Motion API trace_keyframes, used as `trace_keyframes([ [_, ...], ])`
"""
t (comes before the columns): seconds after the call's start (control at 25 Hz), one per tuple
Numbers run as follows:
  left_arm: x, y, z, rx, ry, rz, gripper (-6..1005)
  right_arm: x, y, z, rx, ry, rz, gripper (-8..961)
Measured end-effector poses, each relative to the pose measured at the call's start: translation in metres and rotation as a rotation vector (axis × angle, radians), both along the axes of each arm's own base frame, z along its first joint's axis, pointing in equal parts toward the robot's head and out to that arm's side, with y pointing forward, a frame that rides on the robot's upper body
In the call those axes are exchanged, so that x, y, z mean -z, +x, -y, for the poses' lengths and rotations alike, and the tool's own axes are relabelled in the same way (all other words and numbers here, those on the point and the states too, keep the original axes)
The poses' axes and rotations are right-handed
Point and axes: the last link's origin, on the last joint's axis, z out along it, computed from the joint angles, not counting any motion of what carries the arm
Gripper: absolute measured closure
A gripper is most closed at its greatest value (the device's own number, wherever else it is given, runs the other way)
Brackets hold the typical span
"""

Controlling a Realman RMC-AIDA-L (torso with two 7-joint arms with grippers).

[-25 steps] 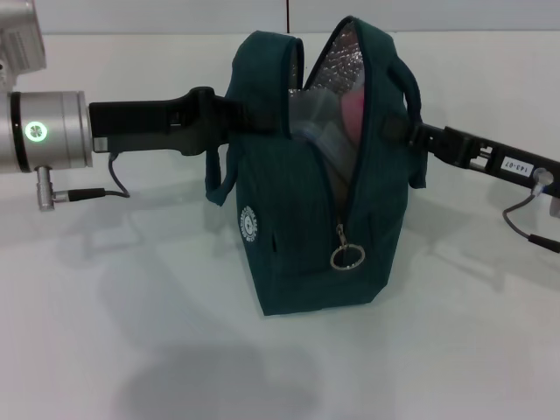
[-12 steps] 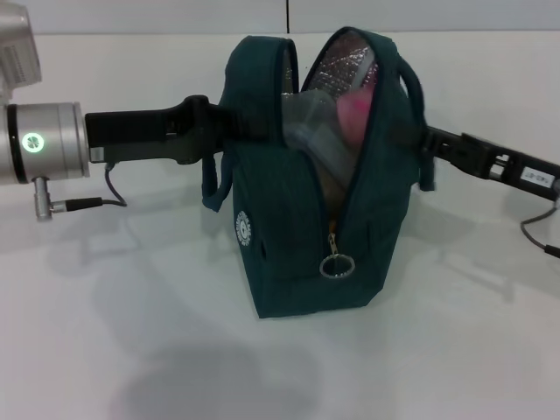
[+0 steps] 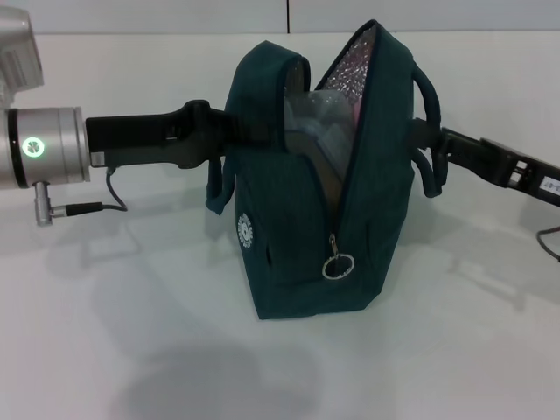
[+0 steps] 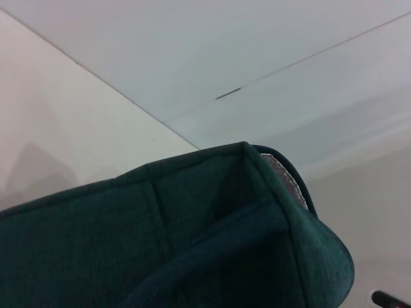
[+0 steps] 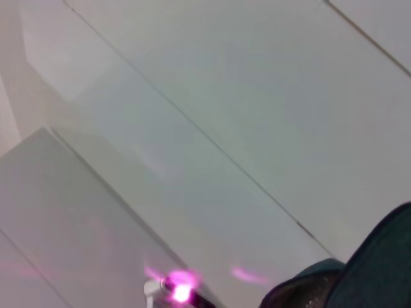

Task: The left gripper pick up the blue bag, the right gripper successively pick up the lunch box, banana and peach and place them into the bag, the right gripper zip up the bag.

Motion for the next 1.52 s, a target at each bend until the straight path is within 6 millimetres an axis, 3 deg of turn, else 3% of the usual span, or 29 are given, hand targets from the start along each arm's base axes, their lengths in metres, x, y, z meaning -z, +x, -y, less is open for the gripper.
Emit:
trace_keyframes([
  [0.24, 0.001, -0.002, 0.002, -0.007, -0.002, 0.003, 972, -0.012, 0.012, 0.014, -0.03, 0.131, -0.016, 181],
  [0.48, 0.001, -0.007, 0.005, -0.026, 0.004, 0.012, 972, -0.01, 0.018, 0.039, -0.231, 0.277, 0.082, 122],
  [0.64, 0.0, -0.008, 0.006, -0.033, 0.009, 0.02, 972, 0.002, 0.019, 0.063, -0.399, 0.366, 0.139, 83],
  [0.8, 0.001, -0.008, 0.007, -0.033, 0.007, 0.021, 972, 0.02, 0.024, 0.075, -0.469, 0.352, 0.211, 74],
  [1.04, 0.003, -0.008, 0.008, -0.035, 0.003, 0.024, 972, 0.04, 0.028, 0.071, -0.469, 0.289, 0.301, 73],
  [1.52, 0.008, -0.006, 0.01, -0.028, 0.0, 0.032, 972, 0.059, 0.011, 0.045, -0.512, 0.241, 0.377, 84],
])
